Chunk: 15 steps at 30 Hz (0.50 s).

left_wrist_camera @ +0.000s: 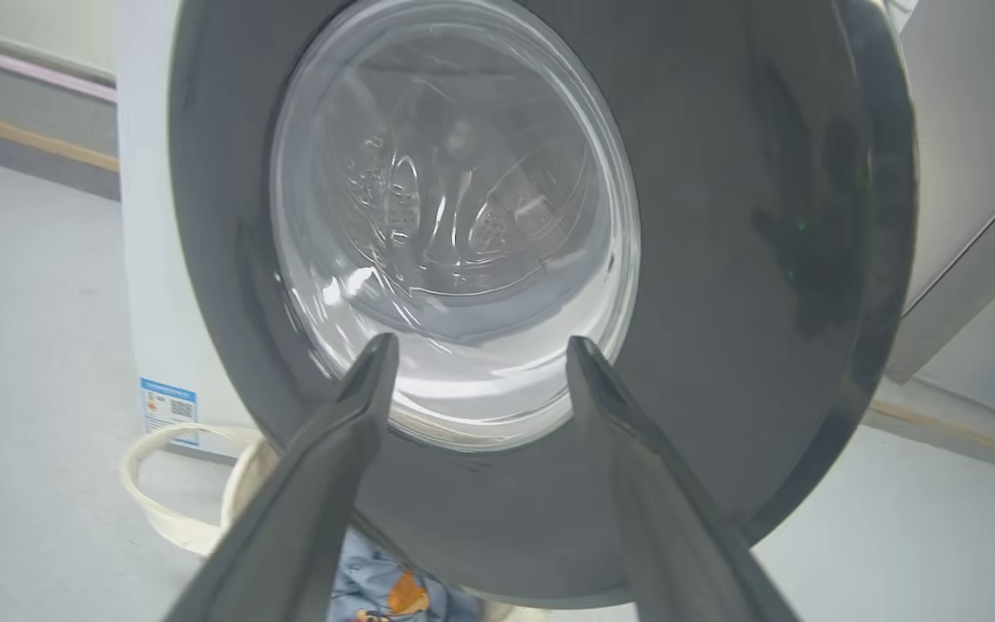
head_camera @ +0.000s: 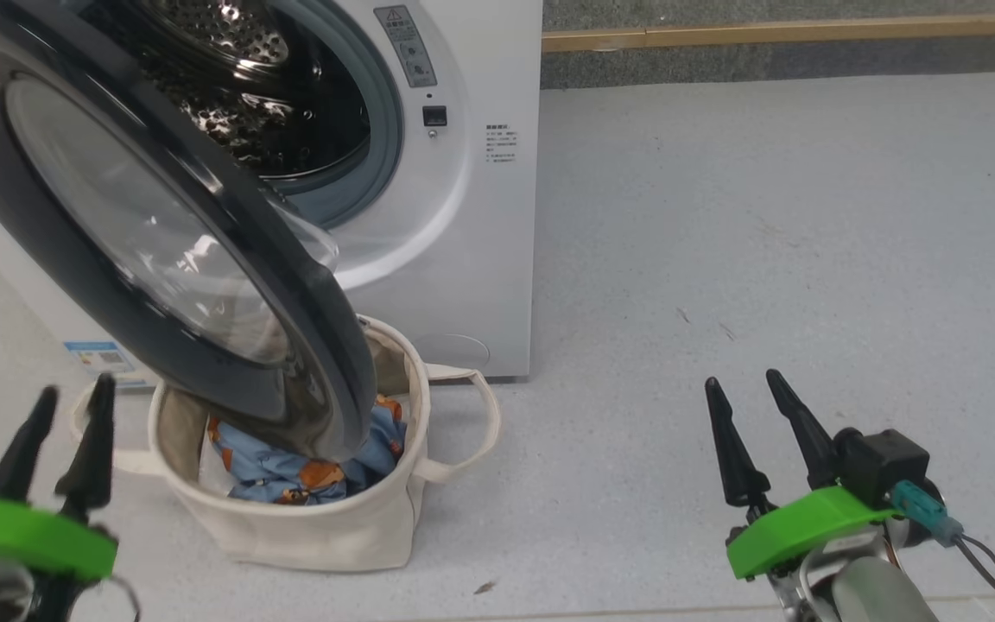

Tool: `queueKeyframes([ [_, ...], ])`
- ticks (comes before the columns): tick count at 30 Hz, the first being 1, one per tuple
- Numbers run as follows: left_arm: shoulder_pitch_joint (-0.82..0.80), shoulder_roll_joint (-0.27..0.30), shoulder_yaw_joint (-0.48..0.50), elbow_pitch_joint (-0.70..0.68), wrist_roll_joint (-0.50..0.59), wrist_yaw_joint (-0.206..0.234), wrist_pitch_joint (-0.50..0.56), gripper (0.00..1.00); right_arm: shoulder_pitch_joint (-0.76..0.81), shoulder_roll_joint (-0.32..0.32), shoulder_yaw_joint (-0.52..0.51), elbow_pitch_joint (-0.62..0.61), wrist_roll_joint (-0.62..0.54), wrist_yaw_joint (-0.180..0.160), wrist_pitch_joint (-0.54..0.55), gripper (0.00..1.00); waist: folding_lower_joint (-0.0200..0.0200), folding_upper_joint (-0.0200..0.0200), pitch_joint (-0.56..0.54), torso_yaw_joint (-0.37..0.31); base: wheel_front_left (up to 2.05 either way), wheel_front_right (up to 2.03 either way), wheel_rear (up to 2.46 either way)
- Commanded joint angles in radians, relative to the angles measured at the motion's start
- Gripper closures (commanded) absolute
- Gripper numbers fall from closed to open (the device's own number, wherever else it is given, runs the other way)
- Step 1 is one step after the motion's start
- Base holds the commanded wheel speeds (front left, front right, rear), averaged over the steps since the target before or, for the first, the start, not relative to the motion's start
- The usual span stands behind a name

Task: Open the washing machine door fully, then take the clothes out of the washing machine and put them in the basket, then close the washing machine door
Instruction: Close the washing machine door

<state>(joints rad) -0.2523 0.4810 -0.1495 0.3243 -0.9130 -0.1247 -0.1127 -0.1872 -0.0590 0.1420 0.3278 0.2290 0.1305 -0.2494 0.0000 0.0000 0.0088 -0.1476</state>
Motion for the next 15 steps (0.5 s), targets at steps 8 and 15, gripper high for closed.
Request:
queueKeyframes([
  [8,0.119,0.083,0.045,-0.055,0.189,0.055,-0.137,0.0,-0.008,0.009,0.008,-0.044,-0.027,0.0,-0.012,0.0,0.0,0.0,-0.026,-0.004,0.0,0.0,0.0],
  [15,0.198,0.059,0.103,-0.103,0.253,0.074,-0.148,0.0,-0.006,0.009,-0.003,-0.064,-0.056,0.0,-0.012,0.0,0.0,0.0,-0.029,-0.002,0.0,0.0,0.0],
])
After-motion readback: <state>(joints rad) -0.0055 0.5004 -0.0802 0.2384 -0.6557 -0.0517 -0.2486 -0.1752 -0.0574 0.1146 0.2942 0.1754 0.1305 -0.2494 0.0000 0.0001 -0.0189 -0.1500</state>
